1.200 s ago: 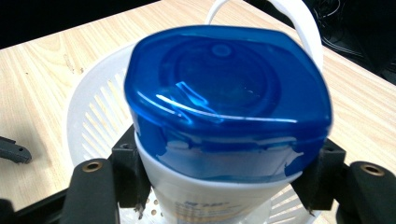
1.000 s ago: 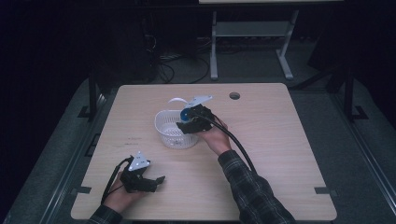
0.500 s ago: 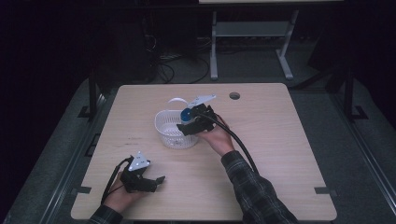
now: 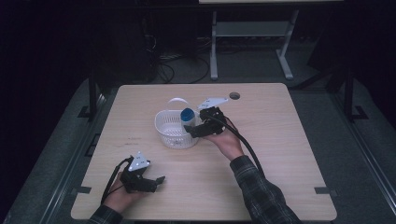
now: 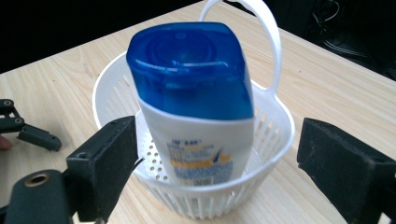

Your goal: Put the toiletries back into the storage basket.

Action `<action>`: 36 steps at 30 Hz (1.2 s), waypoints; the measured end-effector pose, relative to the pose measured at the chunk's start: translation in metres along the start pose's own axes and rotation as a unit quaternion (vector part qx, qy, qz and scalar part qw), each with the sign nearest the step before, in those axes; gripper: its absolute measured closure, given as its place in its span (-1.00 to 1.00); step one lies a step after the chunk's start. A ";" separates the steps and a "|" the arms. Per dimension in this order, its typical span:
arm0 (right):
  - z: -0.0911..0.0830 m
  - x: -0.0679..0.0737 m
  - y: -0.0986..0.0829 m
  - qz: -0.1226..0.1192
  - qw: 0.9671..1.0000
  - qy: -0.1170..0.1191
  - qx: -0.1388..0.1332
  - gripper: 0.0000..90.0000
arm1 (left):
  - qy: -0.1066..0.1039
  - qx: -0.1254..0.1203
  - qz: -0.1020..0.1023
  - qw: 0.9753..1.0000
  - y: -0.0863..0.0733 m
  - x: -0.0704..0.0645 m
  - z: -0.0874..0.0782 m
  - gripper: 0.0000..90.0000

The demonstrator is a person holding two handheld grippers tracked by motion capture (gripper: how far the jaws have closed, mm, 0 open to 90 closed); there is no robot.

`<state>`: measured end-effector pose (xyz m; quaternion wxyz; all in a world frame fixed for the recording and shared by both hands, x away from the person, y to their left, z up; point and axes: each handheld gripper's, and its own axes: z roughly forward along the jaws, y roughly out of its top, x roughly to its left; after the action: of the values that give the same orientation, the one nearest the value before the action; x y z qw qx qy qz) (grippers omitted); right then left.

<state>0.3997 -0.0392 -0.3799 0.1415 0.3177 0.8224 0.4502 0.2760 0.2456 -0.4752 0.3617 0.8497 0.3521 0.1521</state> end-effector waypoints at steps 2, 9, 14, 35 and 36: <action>-0.006 -0.001 -0.002 0.000 1.000 -0.001 -0.001 -0.73 | -0.001 0.000 0.000 1.000 0.000 0.000 0.000 -0.72; -0.025 -0.005 -0.010 0.003 1.000 -0.008 -0.007 -0.72 | -0.001 0.001 0.001 1.000 0.000 0.000 0.000 -0.72; -0.039 -0.011 -0.017 0.009 1.000 -0.013 -0.008 -0.72 | -0.001 0.001 0.001 1.000 0.000 0.000 0.000 -0.72; -0.077 -0.016 -0.065 0.025 0.999 -0.027 0.023 -0.79 | 0.000 -0.002 0.000 1.000 0.000 0.000 0.000 -0.72; -0.079 -0.016 -0.067 0.029 0.999 -0.025 0.023 -0.79 | 0.000 -0.002 0.000 1.000 0.000 0.000 0.000 -0.72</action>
<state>0.3446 -0.1274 -0.3931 0.1419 0.3556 0.8195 0.4264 0.2762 0.2453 -0.4754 0.3630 0.8491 0.3517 0.1533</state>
